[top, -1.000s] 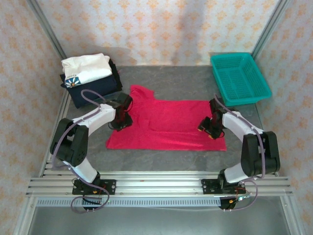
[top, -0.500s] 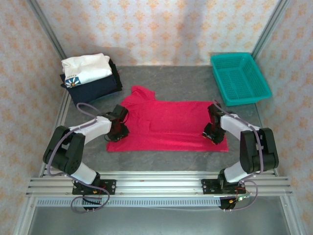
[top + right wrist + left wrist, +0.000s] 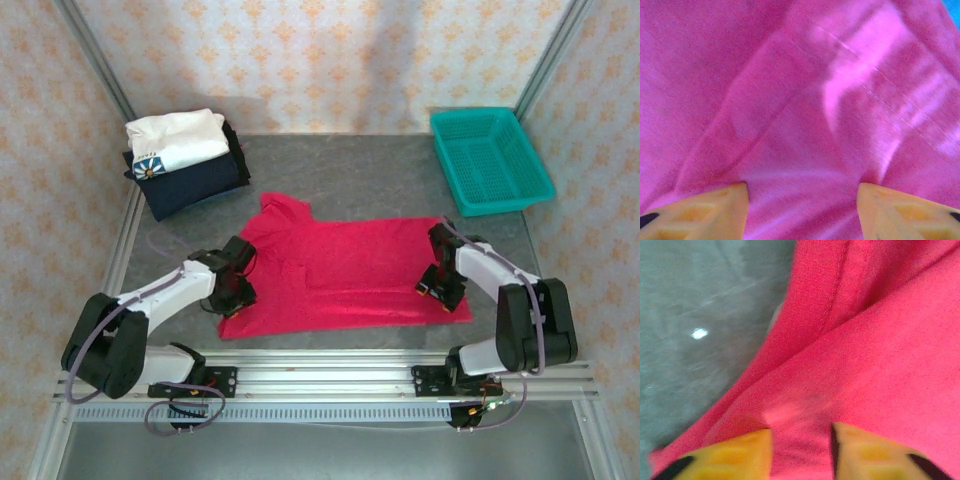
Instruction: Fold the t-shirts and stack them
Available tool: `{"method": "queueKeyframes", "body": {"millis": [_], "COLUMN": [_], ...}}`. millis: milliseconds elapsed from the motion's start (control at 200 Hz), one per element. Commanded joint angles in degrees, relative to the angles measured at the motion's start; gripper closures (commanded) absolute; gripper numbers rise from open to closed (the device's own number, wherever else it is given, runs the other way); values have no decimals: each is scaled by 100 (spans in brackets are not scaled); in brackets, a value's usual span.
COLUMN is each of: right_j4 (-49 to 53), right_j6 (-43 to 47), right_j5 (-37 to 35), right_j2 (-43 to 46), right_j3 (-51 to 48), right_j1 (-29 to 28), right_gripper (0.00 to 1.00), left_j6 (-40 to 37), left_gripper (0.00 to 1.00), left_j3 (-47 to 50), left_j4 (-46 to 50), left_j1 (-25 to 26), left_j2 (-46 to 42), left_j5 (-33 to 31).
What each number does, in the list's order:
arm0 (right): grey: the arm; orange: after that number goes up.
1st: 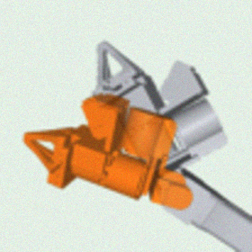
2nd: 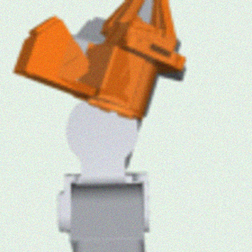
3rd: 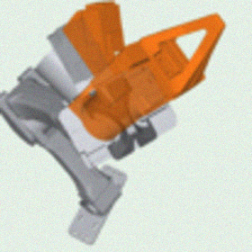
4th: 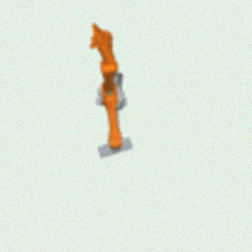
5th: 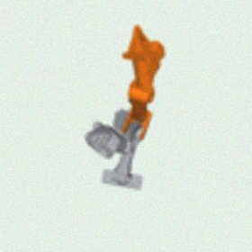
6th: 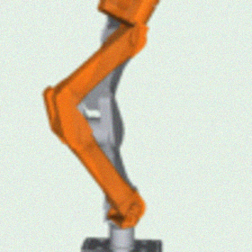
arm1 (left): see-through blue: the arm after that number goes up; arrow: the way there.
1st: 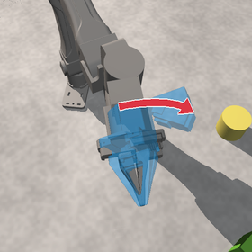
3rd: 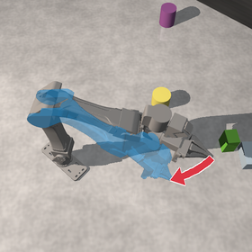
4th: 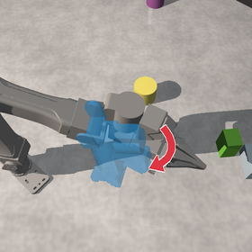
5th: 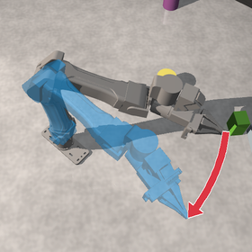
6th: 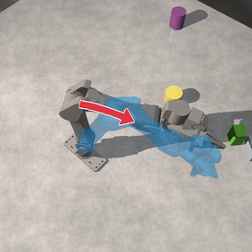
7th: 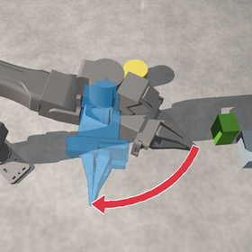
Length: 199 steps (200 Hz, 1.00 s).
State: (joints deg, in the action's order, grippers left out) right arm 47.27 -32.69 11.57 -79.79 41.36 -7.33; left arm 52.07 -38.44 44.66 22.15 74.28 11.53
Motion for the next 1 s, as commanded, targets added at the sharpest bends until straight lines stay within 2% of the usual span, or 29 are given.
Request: {"method": "queueKeyframes", "body": {"millis": [0, 65, 125, 295, 400, 500, 736, 991], "right_j4": [705, 850, 990, 806, 427, -25, -759, -1138], "right_j6": [217, 511, 809, 1649, 1968, 2147, 2190, 2070], "right_j5": [-21, -46, -166, 340, 425, 543, 182, -302], "right_j2": [517, 750, 762, -83, -836, -1494, -2520, -3061], "right_j3": [495, 974, 1497, 2662, 3109, 3292, 3629, 3817], "right_j1": [30, 43, 150, 845, 916, 980, 988, 988], "right_gripper": [34, 29, 26, 25, 29, 33, 39, 42], "left_j6": [-160, -493, -857, -1906, -2600, -2830, -3099, -3153], "left_gripper": [46, 33, 30, 30, 31, 33, 34, 35], "left_j3": [-1016, -1929, -2781, -4682, -5768, -6453, -7239, -6964], "left_j4": [857, 925, 997, 705, 450, 252, 69, -192], "left_j1": [-7, -92, -273, -743, -861, -1006, -1184, -1281], "left_j2": [-246, -10, 447, 2115, 3069, 3862, 4725, 4674], "left_j5": [-394, -522, -546, -422, -401, -181, 52, 230]}}
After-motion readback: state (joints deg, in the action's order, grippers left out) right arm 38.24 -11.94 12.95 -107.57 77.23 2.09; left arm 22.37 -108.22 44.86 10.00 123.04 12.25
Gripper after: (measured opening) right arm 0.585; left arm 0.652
